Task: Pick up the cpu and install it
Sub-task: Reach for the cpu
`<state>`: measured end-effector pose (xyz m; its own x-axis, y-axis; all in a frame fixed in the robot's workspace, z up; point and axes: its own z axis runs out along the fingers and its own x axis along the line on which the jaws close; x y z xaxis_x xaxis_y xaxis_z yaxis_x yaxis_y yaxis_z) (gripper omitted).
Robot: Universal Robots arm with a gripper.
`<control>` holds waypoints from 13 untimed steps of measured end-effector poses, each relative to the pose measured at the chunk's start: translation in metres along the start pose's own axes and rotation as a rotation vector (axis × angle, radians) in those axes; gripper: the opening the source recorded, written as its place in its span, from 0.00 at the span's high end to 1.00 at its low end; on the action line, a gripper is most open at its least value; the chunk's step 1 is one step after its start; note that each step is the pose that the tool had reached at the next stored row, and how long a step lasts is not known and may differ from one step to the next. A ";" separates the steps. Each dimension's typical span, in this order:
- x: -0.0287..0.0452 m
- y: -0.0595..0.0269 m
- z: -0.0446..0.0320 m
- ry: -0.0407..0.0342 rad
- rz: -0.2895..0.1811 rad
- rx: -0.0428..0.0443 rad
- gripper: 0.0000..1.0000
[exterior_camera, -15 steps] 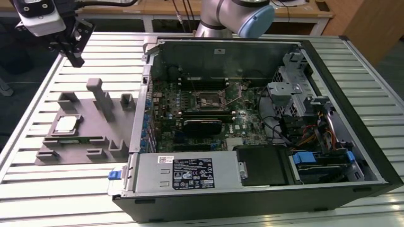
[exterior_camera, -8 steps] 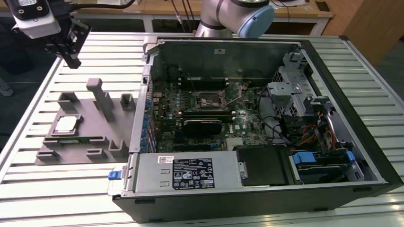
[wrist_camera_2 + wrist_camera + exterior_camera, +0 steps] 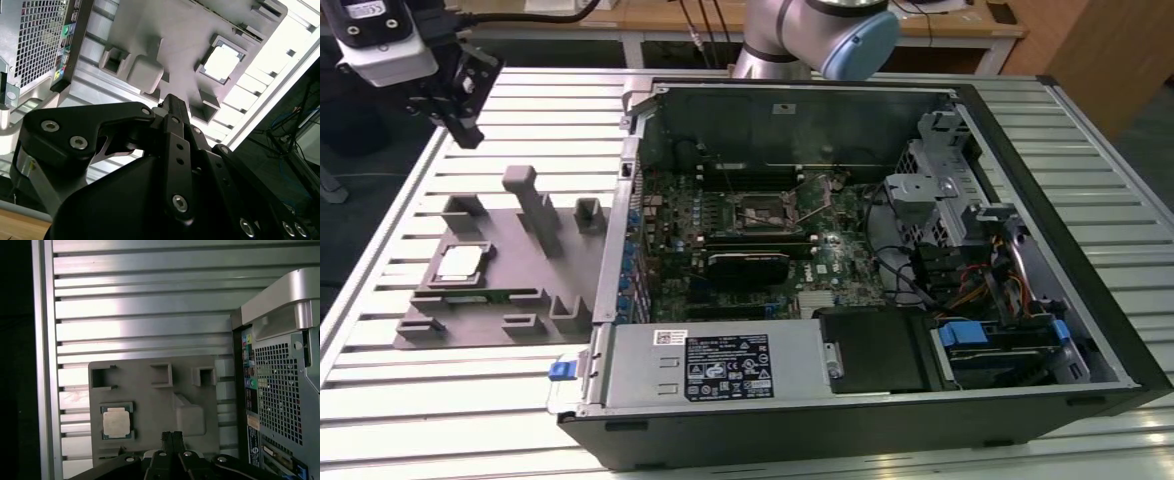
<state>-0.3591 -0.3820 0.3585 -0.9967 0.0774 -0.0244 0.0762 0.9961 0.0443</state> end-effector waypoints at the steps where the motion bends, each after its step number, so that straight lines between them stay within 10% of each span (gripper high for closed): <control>1: 0.0011 -0.0001 0.0005 0.0000 0.000 -0.0001 0.89; 13: 0.0165 -0.0016 0.0085 -0.0001 0.000 0.0000 0.89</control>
<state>-0.3754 -0.3820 0.3495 -0.9967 0.0774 -0.0245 0.0762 0.9961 0.0443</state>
